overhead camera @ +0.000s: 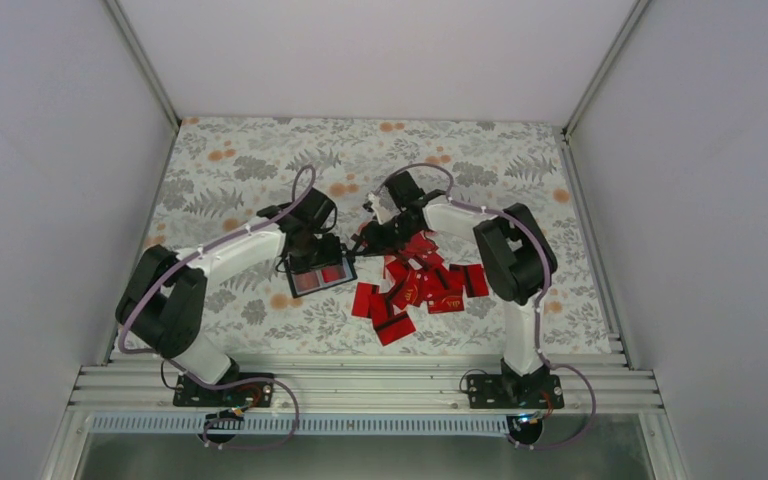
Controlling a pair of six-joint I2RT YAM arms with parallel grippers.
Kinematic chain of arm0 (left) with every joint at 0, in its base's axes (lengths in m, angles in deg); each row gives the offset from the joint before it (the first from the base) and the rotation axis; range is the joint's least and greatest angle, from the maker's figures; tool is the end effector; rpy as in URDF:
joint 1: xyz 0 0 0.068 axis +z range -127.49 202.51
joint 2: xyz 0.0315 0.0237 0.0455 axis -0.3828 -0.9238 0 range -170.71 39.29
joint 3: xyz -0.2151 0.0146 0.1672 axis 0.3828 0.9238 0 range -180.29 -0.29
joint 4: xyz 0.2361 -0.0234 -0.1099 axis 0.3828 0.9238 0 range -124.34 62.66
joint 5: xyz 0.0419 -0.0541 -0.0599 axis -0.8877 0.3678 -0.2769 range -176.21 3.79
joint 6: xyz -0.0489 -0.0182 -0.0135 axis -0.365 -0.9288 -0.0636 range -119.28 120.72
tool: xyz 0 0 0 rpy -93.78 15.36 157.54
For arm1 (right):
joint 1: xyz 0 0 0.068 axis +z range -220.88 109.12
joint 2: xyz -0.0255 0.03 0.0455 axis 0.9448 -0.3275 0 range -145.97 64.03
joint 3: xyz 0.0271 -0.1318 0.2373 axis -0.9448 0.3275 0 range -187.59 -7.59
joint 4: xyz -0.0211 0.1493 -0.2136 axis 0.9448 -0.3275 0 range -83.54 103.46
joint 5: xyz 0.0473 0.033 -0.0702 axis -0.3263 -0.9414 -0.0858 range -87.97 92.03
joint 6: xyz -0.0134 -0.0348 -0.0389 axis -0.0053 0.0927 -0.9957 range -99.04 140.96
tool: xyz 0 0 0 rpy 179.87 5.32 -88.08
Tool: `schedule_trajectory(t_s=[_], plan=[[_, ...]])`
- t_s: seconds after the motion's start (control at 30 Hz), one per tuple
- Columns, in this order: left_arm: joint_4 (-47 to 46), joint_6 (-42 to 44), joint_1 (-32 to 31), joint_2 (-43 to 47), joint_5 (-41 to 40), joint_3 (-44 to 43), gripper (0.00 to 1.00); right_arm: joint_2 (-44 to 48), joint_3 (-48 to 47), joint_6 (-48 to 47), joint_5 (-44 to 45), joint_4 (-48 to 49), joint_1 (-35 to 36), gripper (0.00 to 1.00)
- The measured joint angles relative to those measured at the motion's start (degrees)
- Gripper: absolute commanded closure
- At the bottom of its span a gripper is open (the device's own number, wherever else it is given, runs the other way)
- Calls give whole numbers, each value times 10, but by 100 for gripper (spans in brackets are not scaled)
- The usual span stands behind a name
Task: Put the credit cards into the card holder
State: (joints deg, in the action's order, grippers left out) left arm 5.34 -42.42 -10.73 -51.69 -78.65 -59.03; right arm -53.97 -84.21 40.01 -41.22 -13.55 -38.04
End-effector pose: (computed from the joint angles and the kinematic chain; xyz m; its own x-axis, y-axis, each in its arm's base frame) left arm 0.2465 -0.1672 0.1936 -0.9751 -0.1714 -0.1409 -0.1223 0.9450 -0.3034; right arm 0.3263 0.2397 0.1368 -0.9365 -0.3215 -0.1402 -0.3188 0.6136 0.7224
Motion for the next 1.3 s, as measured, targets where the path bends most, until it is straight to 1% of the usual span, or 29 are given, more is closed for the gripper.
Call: schedule_trajectory(t_s=[0.07, 0.23, 0.43, 0.63, 0.73, 1.0, 1.1, 1.3], plan=[[1, 4, 0, 11, -7, 6, 49, 18, 0, -7, 0, -8, -2, 57], [1, 19, 0, 44, -34, 38, 66, 55, 11, -13, -13, -11, -2, 55], [-3, 38, 19, 51, -42, 77, 81, 77, 45, -3, -29, -2, 18, 55], [-27, 64, 39, 45, -38, 84, 85, 75, 48, 22, -29, 17, 50, 57], [-43, 75, 43, 29, -30, 84, 87, 59, 37, 35, -27, 23, 58, 57], [-59, 93, 50, -10, -15, 84, 90, 17, 11, 60, -19, 32, 61, 59], [-68, 98, 54, -15, -8, 83, 92, 9, 6, 64, -14, 31, 61, 60], [-80, 110, 56, -26, 3, 76, 93, -1, -6, 67, -2, 31, 61, 61]])
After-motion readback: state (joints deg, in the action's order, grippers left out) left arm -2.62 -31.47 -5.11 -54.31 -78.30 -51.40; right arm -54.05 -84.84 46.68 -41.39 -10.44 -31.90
